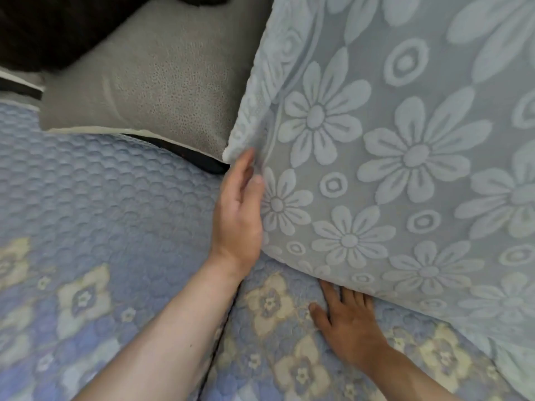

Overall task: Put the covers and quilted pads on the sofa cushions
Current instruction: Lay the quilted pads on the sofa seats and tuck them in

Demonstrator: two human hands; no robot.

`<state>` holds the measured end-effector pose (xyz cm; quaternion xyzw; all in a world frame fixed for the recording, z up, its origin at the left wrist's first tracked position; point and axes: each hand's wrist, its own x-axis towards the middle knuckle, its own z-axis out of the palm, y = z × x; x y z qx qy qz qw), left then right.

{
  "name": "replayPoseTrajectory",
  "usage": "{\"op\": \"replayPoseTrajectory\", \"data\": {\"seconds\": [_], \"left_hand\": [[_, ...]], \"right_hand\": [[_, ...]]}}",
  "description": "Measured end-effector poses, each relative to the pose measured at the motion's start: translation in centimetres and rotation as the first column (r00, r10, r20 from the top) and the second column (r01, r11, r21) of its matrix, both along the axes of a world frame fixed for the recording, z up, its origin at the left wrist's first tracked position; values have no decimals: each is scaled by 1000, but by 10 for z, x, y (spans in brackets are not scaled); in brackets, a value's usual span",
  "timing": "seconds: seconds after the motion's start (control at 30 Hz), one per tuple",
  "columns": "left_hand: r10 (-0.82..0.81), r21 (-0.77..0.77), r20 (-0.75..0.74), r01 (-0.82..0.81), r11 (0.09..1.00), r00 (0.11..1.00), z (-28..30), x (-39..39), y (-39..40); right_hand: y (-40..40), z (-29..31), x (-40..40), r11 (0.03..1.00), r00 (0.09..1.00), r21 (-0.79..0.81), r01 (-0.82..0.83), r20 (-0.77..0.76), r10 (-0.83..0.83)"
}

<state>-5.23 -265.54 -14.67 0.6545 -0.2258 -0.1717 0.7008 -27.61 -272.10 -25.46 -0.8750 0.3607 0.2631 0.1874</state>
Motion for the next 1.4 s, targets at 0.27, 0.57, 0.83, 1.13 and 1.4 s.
{"op": "replayPoseTrajectory", "data": {"seconds": [0.27,0.57,0.83,1.13,1.4], "left_hand": [[-439,93,-550,575,813,710,31,122,-132],[252,219,-401,-175,960,881,-44,-71,30],[-181,-277,-893,-187,943,413,-100,-36,-16],[357,600,-298,-118,791,885,-78,-141,3],[-844,802,117,452,391,523,-75,-332,-45]], "right_hand": [[-4,0,2,1000,1000,17,5,-20,-4],[-2,-6,-6,999,986,1,32,163,-32],[20,-3,-79,863,895,-282,419,292,-338],[-64,-8,-165,880,922,-296,371,230,-311],[-59,28,-317,801,829,-217,558,109,-548]]}}
